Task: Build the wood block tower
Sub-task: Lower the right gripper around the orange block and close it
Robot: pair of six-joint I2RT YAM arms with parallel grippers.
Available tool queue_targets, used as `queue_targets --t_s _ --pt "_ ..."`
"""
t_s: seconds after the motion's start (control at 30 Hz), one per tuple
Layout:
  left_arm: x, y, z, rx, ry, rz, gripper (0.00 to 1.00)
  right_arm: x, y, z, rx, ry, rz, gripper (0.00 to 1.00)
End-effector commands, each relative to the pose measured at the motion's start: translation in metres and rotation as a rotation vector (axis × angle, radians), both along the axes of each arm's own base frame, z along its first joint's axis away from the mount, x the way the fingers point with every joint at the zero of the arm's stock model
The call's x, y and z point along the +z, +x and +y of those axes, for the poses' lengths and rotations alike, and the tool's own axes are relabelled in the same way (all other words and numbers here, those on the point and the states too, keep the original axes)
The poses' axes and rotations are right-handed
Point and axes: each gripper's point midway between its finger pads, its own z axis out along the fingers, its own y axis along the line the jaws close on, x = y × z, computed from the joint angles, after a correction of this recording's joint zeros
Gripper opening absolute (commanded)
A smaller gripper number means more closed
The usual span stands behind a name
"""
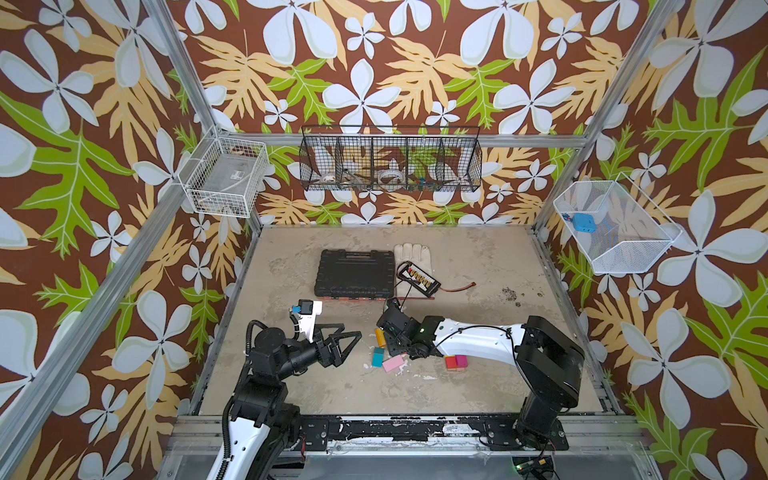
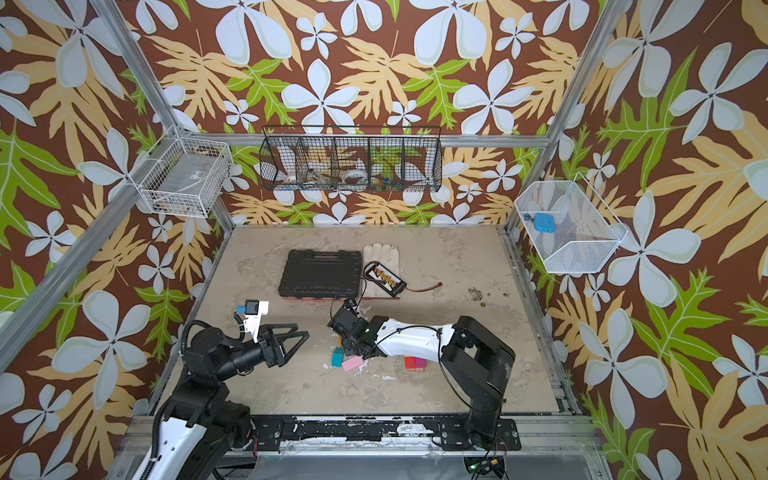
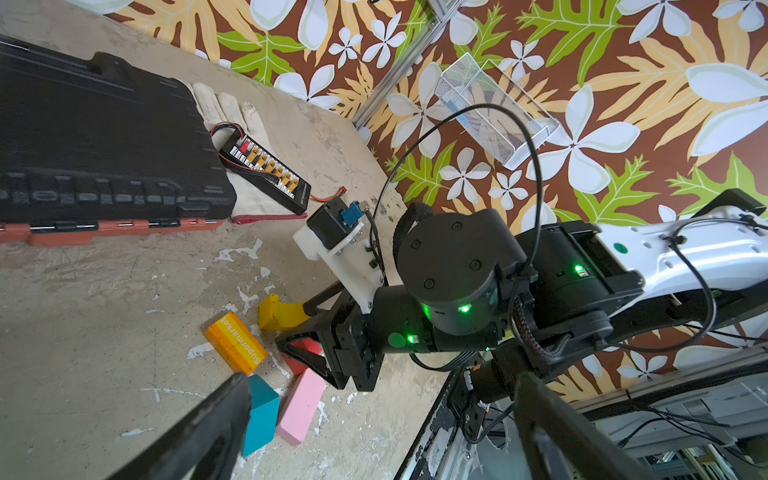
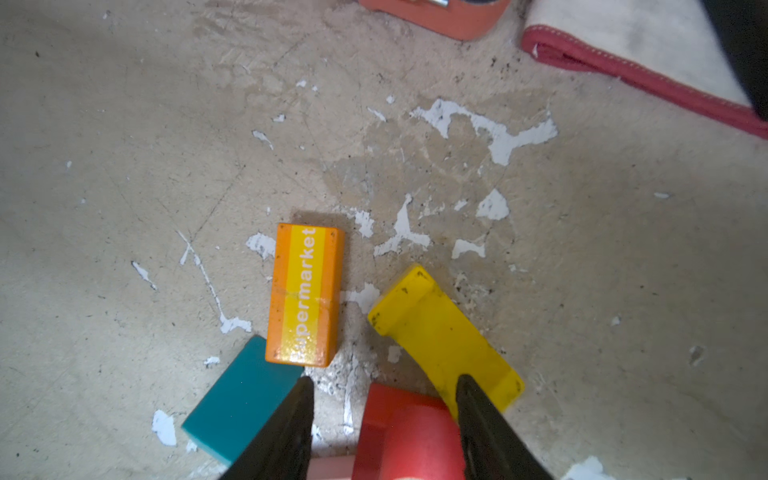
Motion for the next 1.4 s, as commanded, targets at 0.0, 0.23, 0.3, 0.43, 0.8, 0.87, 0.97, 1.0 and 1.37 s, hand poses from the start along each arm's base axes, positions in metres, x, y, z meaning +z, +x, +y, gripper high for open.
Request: queue_targets --t_s 0.0,0.23,0.3,0.43,0.8,0.87,0.97,1.0,1.37 --pt "0.003 0.001 -0.001 -0.004 -0.005 -0.014 1.0 0.004 0.001 -0.009 -0.014 -0.035 -0.019 0.55" --pt "0.004 0.0 0.0 0.001 -0.007 -0.023 1.0 0.017 0.001 -0.009 -0.011 0.01 -0.049 0.58" --pt "0.003 0.004 0.003 0.025 -0.001 -0.017 1.0 0.019 0.001 -0.001 0.002 0.041 -0.037 0.58" --pt "-0.004 0.011 0.007 0.068 0.026 0.015 1.0 0.017 0.005 0.013 0.012 0.055 -0.025 0.58" --pt "-0.007 0.015 0.012 0.102 0.046 0.022 1.0 -0.007 0.002 0.045 0.074 0.023 0.024 0.59" --pt "-0.005 0.014 0.012 0.103 0.042 0.016 1.0 -0.014 0.001 0.047 0.077 0.01 0.037 0.59" --pt "-0.006 0.014 0.012 0.1 0.043 0.02 1.0 -0.025 0.0 0.048 0.077 -0.008 0.055 0.59" --pt "-0.006 0.014 0.011 0.095 0.043 0.021 1.0 -0.029 0.0 0.048 0.078 -0.016 0.06 0.59" --pt "-0.006 0.013 0.01 0.085 0.038 0.017 1.0 -0.042 -0.001 0.045 0.064 -0.039 0.08 0.47"
